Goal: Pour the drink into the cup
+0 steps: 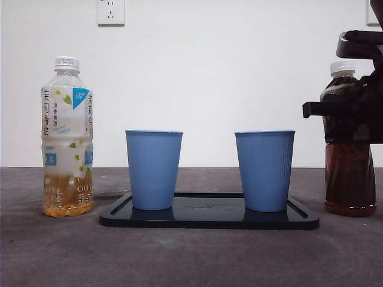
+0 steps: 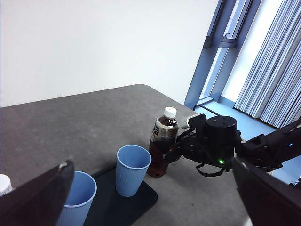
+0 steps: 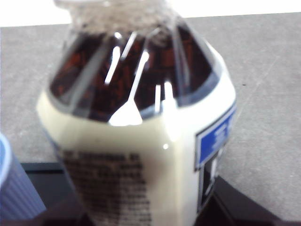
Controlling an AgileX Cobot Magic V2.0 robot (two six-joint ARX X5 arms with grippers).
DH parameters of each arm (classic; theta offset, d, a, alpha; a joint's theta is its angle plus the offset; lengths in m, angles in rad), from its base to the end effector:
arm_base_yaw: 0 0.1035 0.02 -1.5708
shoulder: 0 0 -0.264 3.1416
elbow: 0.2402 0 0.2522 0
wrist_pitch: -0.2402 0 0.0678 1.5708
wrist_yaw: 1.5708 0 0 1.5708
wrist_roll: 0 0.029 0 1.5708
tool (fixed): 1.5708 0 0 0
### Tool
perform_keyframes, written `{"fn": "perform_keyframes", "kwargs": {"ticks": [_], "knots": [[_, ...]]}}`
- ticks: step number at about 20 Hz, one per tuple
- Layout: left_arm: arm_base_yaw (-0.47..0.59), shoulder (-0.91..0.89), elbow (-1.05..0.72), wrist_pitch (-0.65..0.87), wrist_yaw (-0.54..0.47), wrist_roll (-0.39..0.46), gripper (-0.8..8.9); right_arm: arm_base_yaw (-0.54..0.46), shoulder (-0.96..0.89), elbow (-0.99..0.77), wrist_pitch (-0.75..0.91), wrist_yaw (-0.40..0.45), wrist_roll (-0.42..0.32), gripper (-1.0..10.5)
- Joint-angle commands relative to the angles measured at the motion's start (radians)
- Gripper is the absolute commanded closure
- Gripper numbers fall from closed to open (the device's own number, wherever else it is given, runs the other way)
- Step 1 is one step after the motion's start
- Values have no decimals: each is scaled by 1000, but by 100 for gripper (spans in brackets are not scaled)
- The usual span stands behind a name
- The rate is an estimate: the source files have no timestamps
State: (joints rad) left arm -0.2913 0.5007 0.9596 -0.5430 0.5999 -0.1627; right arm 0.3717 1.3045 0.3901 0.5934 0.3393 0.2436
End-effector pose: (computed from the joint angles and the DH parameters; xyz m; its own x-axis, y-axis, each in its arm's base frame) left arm 0.0651 -0.0366 0.3848 0.6257 -0.7770 -0.0693 0.7526 0.6247 -0.2082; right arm 0.2251 0.0774 0.1707 0.9546 0.0149 -0.2975 0.0241 0.9916 0.1270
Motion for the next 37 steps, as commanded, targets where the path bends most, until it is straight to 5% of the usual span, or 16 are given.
{"fn": "perform_keyframes", "kwargs": {"ticks": [1,5,12,18,25,37], "knots": [[-5,1,21,12,-2,13,220,3,18,20,56,1,9,841],[-5,1,21,12,-2,12,220,-3,18,20,61,2,3,823],[-5,1,21,11,-2,12,220,-3,-3,24,64,2,-57,557],[-5,1,21,11,-2,12,220,-3,-117,27,8,2,-68,511],[-5,1,21,11,-2,13,220,-1,-294,40,-231,-4,-38,503],[-5,2,21,-9,-64,30,220,1,-595,303,-979,-214,-21,491]]}}
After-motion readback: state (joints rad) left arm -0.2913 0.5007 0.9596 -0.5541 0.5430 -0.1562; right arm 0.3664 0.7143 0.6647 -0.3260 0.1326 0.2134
